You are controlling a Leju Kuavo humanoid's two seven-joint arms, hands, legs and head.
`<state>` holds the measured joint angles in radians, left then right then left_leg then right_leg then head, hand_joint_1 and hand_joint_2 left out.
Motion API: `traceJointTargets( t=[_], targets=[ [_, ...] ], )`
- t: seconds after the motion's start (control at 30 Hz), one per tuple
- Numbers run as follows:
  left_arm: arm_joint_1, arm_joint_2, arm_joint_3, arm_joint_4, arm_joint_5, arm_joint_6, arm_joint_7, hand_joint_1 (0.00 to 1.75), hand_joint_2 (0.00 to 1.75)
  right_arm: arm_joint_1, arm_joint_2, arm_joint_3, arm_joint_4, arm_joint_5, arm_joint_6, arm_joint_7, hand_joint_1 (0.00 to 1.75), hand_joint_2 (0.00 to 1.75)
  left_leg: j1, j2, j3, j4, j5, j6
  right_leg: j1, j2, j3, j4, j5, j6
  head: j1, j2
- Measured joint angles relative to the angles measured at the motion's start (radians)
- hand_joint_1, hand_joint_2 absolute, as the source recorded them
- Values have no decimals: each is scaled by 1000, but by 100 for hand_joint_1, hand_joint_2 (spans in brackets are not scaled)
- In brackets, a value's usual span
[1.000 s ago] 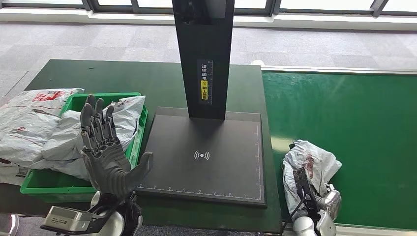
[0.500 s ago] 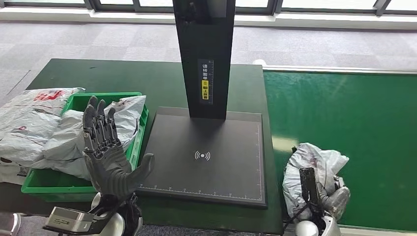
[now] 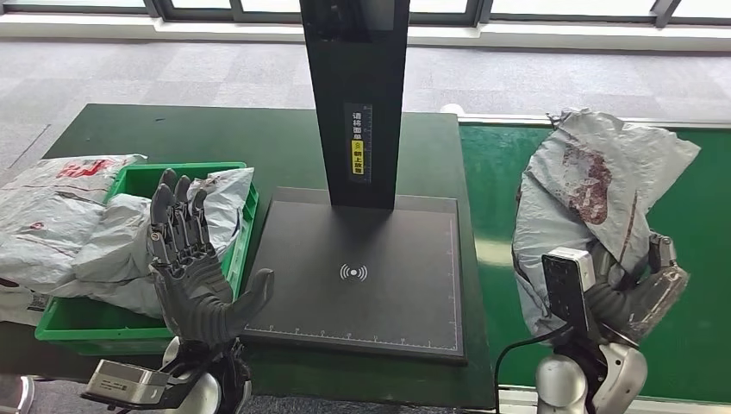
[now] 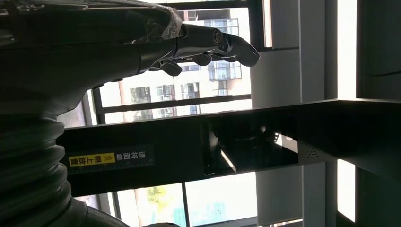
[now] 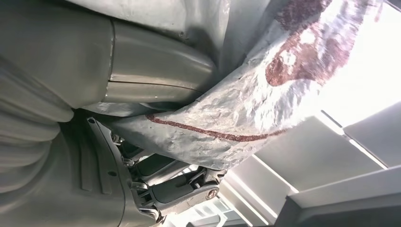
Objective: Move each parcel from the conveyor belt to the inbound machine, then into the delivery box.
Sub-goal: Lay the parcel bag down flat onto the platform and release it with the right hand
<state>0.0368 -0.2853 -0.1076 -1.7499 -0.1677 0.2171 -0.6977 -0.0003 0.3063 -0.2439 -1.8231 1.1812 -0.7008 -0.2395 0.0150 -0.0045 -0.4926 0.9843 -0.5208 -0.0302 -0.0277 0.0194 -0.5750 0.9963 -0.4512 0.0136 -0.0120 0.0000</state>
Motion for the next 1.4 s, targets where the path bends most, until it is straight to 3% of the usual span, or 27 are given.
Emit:
traceJointTargets(
  t=[0.5, 0.67, 0.9, 1.4],
  targets=[
    [0, 0, 0, -1, -3, -1, -1, 0, 175, 8, 0, 12, -9, -47, 8, -42, 175, 175, 0, 0, -2, 0, 0, 0, 0, 0, 0, 0, 0, 0, 0, 0],
    [-1, 0, 0, 4, 0, -28, -3, 0, 175, -7, -1, 123, 148, -25, 138, -112, 175, 175, 1, 2, -1, -1, 0, 0, 1, 2, -1, 0, 0, 0, 0, 0],
    [-2, 0, 0, 18, 6, -49, -3, 0, 175, -50, -5, 295, 356, 33, 147, -96, 175, 175, 1, -1, 6, 0, 2, -2, 1, -1, -1, 1, 0, -1, 0, 0],
    [-3, 0, 0, 30, 12, -49, -3, 0, 175, -71, -8, 362, 451, 21, 146, -81, 175, 175, 1, -1, 4, 0, 2, -2, 1, 0, -1, 1, 0, -1, 0, 0]
  ],
)
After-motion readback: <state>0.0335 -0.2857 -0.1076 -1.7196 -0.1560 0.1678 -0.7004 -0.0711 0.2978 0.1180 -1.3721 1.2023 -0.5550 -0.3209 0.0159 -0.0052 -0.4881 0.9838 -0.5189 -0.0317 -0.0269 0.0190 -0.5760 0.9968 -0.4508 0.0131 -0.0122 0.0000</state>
